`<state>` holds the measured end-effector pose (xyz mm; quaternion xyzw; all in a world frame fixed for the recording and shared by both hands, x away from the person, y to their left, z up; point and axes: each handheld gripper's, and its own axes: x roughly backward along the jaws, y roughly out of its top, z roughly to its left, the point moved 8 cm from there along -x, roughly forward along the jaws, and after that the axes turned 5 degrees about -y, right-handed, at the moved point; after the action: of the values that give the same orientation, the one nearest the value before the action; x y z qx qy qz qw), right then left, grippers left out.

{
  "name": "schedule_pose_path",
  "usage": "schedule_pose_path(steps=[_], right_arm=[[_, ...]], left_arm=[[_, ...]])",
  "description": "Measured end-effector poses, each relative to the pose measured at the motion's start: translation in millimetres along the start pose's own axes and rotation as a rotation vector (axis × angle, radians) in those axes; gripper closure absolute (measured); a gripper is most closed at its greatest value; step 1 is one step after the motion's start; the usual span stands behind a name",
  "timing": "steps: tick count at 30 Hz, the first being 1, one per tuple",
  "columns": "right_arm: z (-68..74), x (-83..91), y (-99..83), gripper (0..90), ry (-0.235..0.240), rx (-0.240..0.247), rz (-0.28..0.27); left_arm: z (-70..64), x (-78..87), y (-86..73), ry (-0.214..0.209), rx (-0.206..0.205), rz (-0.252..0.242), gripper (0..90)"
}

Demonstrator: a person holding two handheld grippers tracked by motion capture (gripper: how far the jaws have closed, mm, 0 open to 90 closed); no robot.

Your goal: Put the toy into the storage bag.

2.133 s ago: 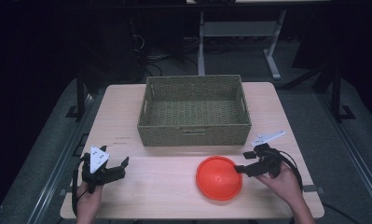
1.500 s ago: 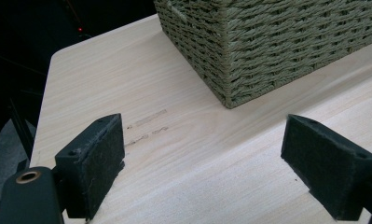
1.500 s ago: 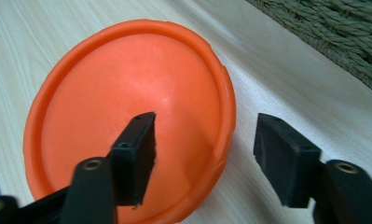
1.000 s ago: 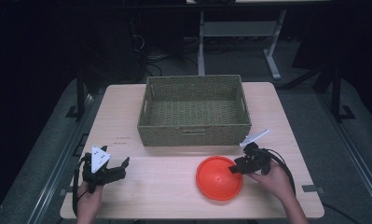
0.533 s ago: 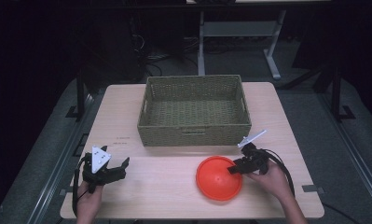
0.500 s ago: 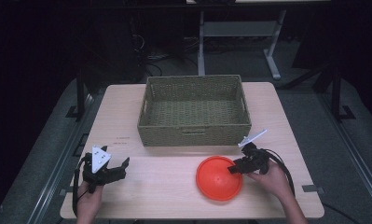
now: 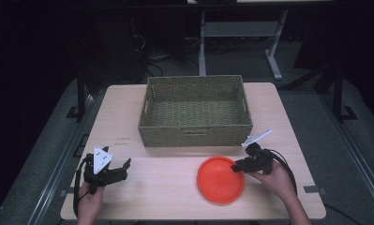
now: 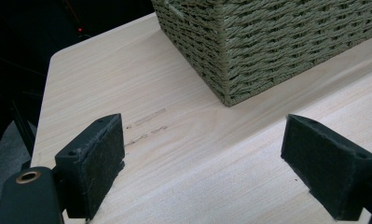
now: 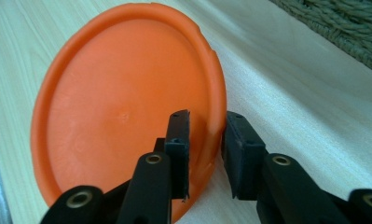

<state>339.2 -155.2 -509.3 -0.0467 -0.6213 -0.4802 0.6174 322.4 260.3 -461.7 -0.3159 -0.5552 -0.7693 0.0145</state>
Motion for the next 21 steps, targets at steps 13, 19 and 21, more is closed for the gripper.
schedule_pose_path(steps=[13, 19, 21], right_arm=[[21.5, 26.4, 16.5, 82.2, -0.029, 0.053, -0.055], [31.2, 35.6, 23.6, 82.3, -0.026, 0.069, -0.071], [35.8, 42.2, 27.7, 82.3, -0.051, 0.090, -0.085]], left_arm=[[0.7, -0.1, -0.2, 0.004, -0.001, -0.001, 12.8], [-0.4, -0.3, -0.3, 0.003, -0.006, 0.002, 12.8], [-0.9, -0.7, -0.3, 0.003, -0.005, 0.000, 12.8]])
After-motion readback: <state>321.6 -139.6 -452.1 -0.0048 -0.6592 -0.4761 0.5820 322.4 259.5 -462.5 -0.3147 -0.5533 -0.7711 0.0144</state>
